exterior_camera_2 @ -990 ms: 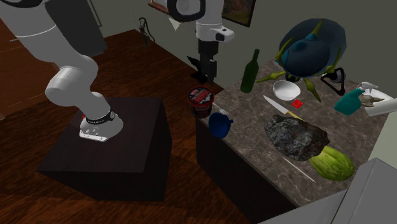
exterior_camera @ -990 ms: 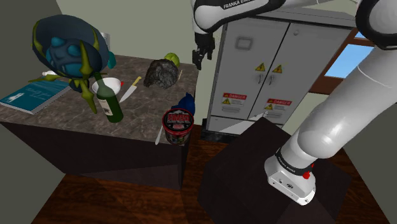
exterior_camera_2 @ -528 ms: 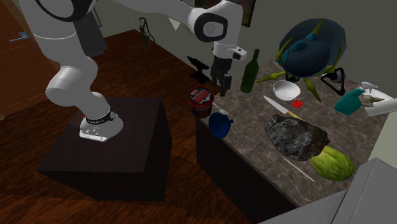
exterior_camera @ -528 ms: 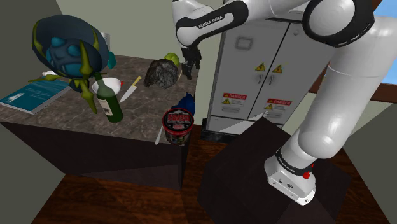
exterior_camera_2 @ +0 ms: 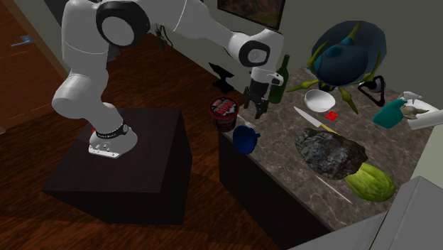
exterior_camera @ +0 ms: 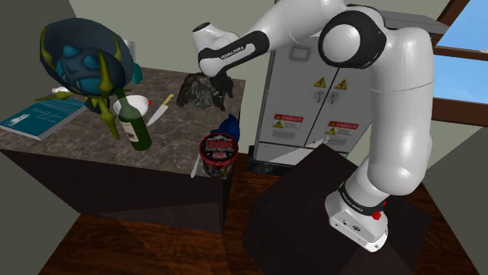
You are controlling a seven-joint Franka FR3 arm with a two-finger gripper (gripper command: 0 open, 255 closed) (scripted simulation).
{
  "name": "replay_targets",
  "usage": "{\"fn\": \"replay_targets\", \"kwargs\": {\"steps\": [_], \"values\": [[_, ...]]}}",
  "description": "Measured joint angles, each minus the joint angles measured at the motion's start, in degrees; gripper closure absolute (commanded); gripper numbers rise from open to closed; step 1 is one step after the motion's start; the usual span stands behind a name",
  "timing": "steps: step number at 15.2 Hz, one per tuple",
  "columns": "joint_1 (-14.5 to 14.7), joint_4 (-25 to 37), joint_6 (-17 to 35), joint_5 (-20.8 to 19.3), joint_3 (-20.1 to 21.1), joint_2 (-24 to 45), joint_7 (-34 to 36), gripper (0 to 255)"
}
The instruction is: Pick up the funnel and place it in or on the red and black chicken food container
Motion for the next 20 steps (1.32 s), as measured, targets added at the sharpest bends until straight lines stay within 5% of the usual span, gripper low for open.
{"fn": "replay_targets", "kwargs": {"steps": [6,14,20], "values": [[2.0,14.1,-3.6,-1.9,-0.2,14.6,-3.2,0],[6.2,48.7,-15.9,-3.1,-1.2,41.5,-10.3,0],[5.7,45.8,-12.4,-3.5,-1.3,42.6,-10.0,0]]}}
